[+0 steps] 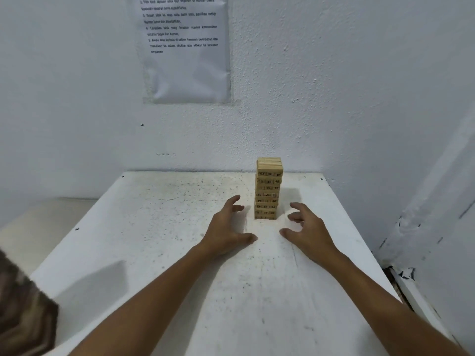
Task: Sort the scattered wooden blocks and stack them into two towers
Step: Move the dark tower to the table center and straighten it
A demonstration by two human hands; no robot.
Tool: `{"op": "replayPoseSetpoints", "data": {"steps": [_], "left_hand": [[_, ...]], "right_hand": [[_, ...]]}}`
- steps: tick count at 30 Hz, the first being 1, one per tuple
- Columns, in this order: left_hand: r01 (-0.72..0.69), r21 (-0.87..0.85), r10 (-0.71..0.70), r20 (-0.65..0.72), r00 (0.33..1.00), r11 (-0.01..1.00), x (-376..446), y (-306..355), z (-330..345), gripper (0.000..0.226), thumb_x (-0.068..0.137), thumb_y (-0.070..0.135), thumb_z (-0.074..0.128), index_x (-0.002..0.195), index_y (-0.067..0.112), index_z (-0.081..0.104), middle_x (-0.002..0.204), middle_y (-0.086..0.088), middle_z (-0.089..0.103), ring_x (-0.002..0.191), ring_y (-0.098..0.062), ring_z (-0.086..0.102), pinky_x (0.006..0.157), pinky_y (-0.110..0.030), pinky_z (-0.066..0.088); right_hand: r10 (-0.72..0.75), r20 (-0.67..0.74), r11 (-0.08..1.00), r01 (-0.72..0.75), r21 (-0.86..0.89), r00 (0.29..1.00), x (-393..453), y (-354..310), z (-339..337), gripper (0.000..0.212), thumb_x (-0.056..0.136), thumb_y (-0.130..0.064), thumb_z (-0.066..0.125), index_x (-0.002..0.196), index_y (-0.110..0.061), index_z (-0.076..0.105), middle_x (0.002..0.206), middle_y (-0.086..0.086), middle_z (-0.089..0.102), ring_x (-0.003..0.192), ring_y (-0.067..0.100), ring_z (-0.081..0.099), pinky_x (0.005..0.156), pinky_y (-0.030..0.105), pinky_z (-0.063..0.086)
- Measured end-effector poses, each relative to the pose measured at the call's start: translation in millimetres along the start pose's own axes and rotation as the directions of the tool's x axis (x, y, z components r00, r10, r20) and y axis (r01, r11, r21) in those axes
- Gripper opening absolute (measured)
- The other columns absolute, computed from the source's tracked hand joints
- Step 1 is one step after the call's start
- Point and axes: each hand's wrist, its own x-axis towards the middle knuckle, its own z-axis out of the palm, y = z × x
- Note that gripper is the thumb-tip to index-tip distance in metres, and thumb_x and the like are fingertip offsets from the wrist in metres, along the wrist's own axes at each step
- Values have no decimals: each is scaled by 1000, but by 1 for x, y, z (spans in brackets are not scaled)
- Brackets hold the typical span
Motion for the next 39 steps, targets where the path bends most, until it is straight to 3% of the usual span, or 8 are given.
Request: {"op": "replayPoseSetpoints", "data": {"steps": [5, 12, 17, 21, 25, 29, 34, 39], "left_hand": [[-36, -24, 35, -35, 999, 999, -69, 5, -10, 96, 64, 39, 87, 143, 27, 35, 130, 8, 54, 119, -7, 49, 90, -15, 36], [-29, 14, 30, -63, 998, 999, -170, -3, -42, 77, 70, 29, 87, 136, 25, 47, 122, 8, 58, 111, -3, 53, 89, -2, 36], [-12, 70, 20, -120, 993, 997, -230, -14, -80, 69, 68, 37, 84, 129, 23, 56, 123, 5, 64, 114, -2, 57, 102, -23, 43], [48, 116, -24, -197, 980, 992, -272, -24, -115, 53, 75, 29, 82, 123, 16, 63, 119, 6, 66, 109, -1, 59, 100, -24, 46], [60, 144, -9, -334, 943, 988, -311, -41, -139, 35, 75, 28, 81, 105, 13, 71, 103, 8, 70, 97, -3, 64, 89, -26, 52], [118, 133, -25, -553, 833, 984, -340, -58, -156, 21, 73, 27, 81, 82, 17, 66, 82, 8, 68, 79, -8, 64, 70, -31, 54], [235, 47, -142, -675, 724, 971, -349, -77, -185, 48, 65, 23, 88, 88, 22, 47, 91, 4, 64, 86, -14, 60, 71, -18, 46], [363, -66, -342, -523, 780, 929, -329, -93, -215, 94, 60, 30, 92, 131, 22, 31, 130, -3, 55, 125, -21, 48, 105, -35, 40]], "right_hand": [[-66, 18, 997, 65, 41, 998, -58, -16, 7, 45, 82, -11, 74, 125, -13, 59, 116, 0, 64, 107, 11, 58, 80, 2, 38], [-186, 163, 979, 170, 108, 969, -113, -60, 43, 36, 83, -13, 72, 117, -19, 63, 109, -8, 64, 101, 2, 58, 79, 7, 42], [-274, 265, 958, 239, 157, 925, -129, -95, 84, 34, 83, -12, 72, 114, -23, 64, 108, -11, 64, 100, 3, 60, 86, 18, 46], [-361, 362, 931, 308, 197, 859, -134, -125, 122, 34, 81, -11, 73, 112, -23, 64, 107, -12, 64, 99, 3, 61, 88, 21, 47], [-425, 432, 905, 360, 227, 796, -138, -150, 154, 37, 80, -9, 74, 113, -21, 64, 106, -8, 65, 99, 9, 62, 87, 18, 47], [-464, 461, 886, 402, 232, 756, -140, -169, 183, 48, 79, -11, 76, 123, -18, 60, 109, -1, 66, 100, 12, 61, 79, 6, 42], [-452, 551, 887, 420, 193, 701, -139, -196, 213, 86, 75, -25, 82, 146, -24, 35, 121, -6, 57, 109, 11, 53, 93, 26, 45], [-429, 624, 897, 392, 206, 653, -134, -216, 232, 122, 69, -30, 86, 155, -28, 0, 138, 1, 50, 122, 14, 48, 105, 30, 38]]}}
